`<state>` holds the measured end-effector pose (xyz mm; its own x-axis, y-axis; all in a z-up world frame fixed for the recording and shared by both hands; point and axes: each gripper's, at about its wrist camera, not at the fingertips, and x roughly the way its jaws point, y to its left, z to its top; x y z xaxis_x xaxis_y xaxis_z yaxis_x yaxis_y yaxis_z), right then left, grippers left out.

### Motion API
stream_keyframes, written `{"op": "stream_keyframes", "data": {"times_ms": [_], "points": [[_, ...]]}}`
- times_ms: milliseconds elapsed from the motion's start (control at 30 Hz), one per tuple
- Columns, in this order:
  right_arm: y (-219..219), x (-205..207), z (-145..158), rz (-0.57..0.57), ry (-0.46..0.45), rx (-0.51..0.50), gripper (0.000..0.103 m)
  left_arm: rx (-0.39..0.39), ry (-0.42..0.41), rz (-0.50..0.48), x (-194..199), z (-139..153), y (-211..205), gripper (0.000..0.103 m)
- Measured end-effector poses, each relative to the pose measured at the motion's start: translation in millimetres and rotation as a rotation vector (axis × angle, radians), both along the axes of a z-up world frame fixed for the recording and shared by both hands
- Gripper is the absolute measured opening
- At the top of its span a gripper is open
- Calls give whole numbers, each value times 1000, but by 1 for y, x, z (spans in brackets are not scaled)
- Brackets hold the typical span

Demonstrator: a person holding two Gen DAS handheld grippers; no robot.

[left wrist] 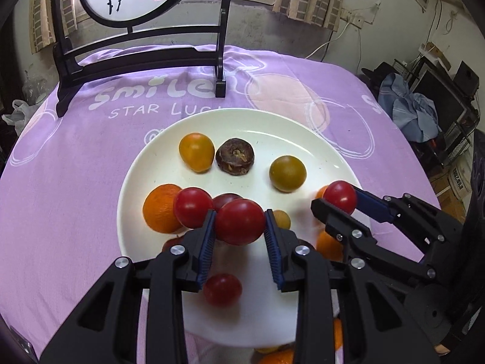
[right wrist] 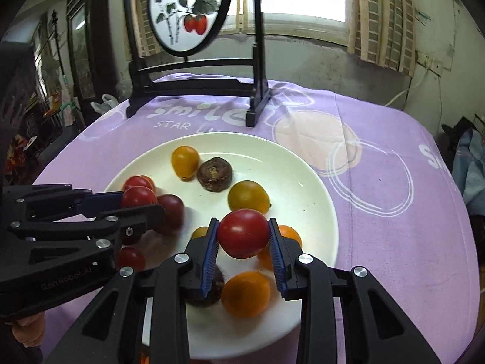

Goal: Organize fruits
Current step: 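Lower both tomatoes onto the white plate and open both tools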

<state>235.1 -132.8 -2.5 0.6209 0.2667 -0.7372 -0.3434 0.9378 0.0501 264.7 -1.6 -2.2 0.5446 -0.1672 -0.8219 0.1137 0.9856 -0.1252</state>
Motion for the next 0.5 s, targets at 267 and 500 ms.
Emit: {"op": "stream_keyframes", "data": {"times_ms": [267, 500], "points": [[-39, -7, 4, -98, 4, 104, 61, -10, -61, 6, -11, 7, -3, 75], [-66, -37, 14, -121, -16, 149, 69, -23, -85, -2, -46, 16, -4, 81]]}}
